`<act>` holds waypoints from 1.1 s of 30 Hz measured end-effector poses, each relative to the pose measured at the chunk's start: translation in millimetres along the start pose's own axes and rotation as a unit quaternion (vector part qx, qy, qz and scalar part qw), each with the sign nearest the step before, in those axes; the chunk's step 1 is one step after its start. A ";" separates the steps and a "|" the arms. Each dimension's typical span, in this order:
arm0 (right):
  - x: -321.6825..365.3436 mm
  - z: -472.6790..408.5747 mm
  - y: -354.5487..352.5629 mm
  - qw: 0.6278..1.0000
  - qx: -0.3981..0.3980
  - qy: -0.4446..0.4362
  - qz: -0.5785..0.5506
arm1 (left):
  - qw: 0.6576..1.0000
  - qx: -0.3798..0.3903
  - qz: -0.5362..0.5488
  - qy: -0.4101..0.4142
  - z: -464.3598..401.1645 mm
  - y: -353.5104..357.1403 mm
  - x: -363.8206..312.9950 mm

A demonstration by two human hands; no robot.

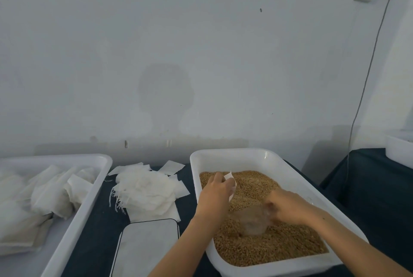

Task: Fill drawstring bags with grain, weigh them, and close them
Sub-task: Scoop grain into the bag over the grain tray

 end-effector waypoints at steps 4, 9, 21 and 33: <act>-13.4 16.5 -7.8 0.994 0.043 -0.004 -0.099 | 1.000 -0.022 0.004 -0.012 -0.7 -2.6 2.1; -34.9 41.6 -30.5 0.986 0.032 0.007 -0.164 | 1.000 -0.001 0.001 0.005 -1.7 1.5 3.4; -36.2 41.7 -82.5 0.997 -0.033 0.063 -0.043 | 0.993 0.043 -0.012 0.114 -4.9 8.1 -1.9; -4.6 24.4 -110.1 0.991 0.024 0.064 0.116 | 0.992 0.050 0.021 0.116 -5.1 0.9 -9.5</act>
Point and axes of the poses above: each hand's wrist, its own z-axis away from the middle knuckle, its own y-axis out of the palm, x = y × z, the point moved 1 cm from there along -z, towards the middle knuckle, and after that the axes turned 7 degrees about z, right-handed, at the moved point
